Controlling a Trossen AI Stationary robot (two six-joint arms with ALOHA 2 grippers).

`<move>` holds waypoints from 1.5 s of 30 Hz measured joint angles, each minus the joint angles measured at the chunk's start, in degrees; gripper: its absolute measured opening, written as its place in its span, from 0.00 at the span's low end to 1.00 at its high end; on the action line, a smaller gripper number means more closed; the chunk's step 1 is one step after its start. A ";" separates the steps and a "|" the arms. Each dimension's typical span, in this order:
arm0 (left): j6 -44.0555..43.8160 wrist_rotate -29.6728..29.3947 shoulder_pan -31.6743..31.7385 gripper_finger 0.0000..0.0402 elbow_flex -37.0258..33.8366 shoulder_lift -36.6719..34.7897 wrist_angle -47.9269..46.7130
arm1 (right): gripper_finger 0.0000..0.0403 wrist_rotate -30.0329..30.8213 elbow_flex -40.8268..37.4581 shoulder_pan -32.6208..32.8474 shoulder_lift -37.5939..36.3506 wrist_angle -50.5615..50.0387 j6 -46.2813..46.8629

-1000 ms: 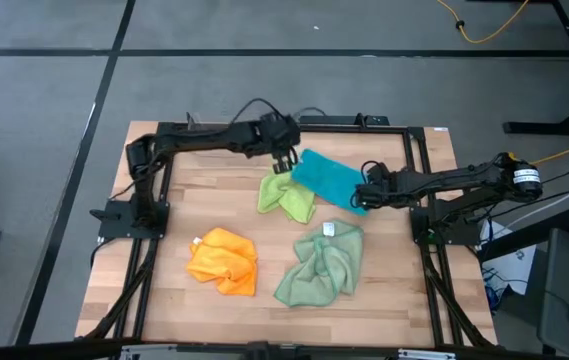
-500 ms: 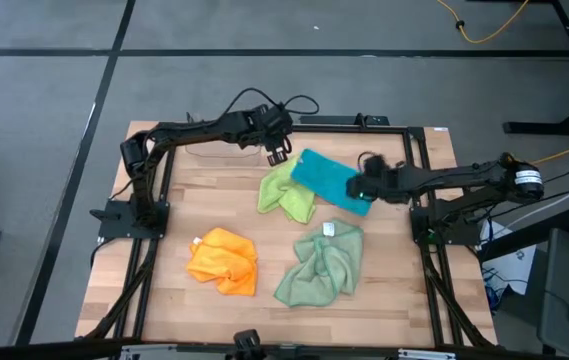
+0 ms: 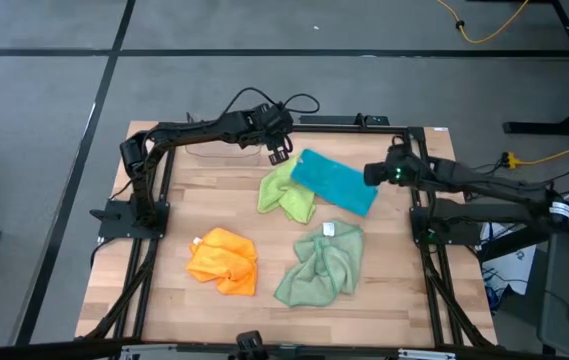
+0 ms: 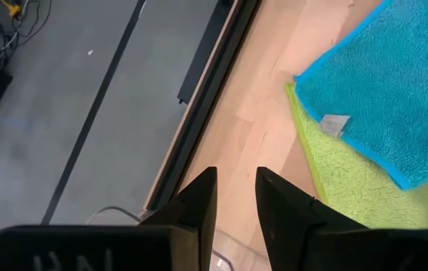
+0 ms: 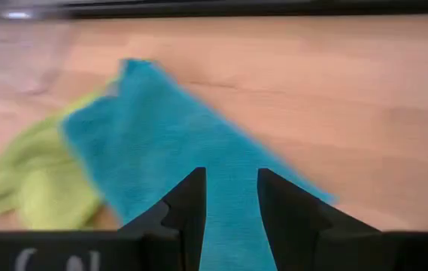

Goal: Fold microfiber towels
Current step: Fold the blue towel

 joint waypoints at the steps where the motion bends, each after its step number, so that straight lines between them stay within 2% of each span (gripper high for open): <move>1: -0.01 0.00 -0.12 0.21 0.00 0.00 0.01 | 0.30 -0.28 -1.94 -0.05 -0.45 3.23 0.18; 5: 0.01 0.00 -0.78 0.21 0.00 0.00 0.01 | 0.30 3.63 -9.60 -0.12 -0.47 11.19 4.35; 8: 0.02 0.00 -1.31 0.21 0.00 0.00 0.12 | 0.30 2.90 -13.37 -0.12 -0.40 15.09 4.52; 12: 0.04 0.00 -1.62 0.21 0.00 0.00 0.18 | 0.30 2.44 -15.19 -0.11 -0.50 15.35 5.66; 18: -0.01 -0.01 -1.63 0.21 0.00 0.00 0.25 | 0.30 3.90 -15.62 -0.09 -0.50 14.23 6.34; 23: -0.42 0.00 -1.67 0.21 0.00 0.00 0.42 | 0.30 8.17 -15.64 -0.31 0.52 7.16 14.71; 33: -0.46 -0.02 -1.78 0.21 0.00 0.00 2.34 | 0.30 5.08 -15.64 -3.48 6.48 7.82 16.46; 45: -0.41 0.00 -2.75 0.21 0.00 0.00 3.35 | 0.30 1.49 -15.64 -8.51 14.32 16.33 11.75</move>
